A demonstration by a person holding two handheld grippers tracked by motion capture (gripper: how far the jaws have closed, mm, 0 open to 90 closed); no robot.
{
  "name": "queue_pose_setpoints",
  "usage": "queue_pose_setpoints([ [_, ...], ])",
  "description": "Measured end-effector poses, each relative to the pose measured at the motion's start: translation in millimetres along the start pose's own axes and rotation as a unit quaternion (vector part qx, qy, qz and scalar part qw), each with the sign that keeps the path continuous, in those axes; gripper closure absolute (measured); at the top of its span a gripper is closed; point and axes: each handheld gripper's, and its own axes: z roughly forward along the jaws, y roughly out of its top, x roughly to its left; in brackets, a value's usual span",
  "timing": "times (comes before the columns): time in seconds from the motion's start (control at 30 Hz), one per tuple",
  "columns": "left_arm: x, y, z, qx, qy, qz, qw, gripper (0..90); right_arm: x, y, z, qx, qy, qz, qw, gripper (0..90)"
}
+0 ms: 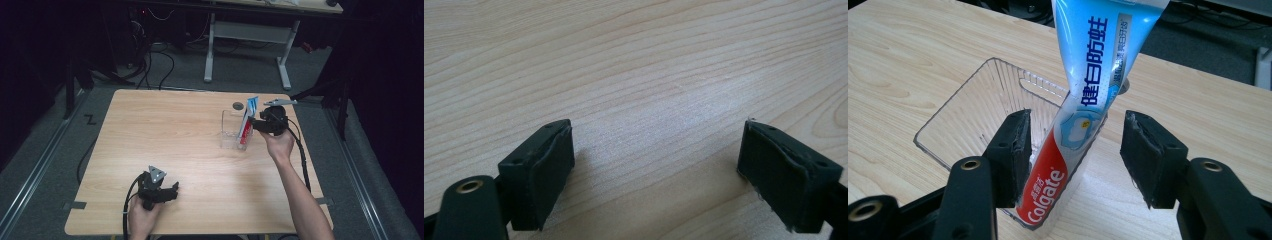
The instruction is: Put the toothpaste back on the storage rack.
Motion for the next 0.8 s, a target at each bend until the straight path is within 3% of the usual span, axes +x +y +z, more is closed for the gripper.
queue_pose_setpoints([
  [0.27, 0.0, 0.0, 0.0, 0.000, 0.000, 0.000, 1.0000, 15.1, 3.6, -0.3, -7.4, 0.004, -0.001, -0.016, 0.9999, 45.7],
  [0.47, 0.0, 0.0, 0.0, 0.000, 0.000, 0.000, 1.0000, 15.1, 3.3, -5.1, -15.5, -0.016, -0.001, -0.013, 0.9998, 46.5],
  [0.57, 0.0, 0.0, 0.0, 0.000, 0.000, 0.000, 1.0000, 15.1, 1.9, -8.5, -19.2, -0.013, 0.003, -0.009, 0.9999, 46.4],
  [0.8, 0.0, 0.0, 0.0, 0.000, 0.000, 0.000, 1.0000, 15.1, 5.6, -7.0, -29.6, -0.028, 0.008, -0.018, 0.9994, 46.5],
])
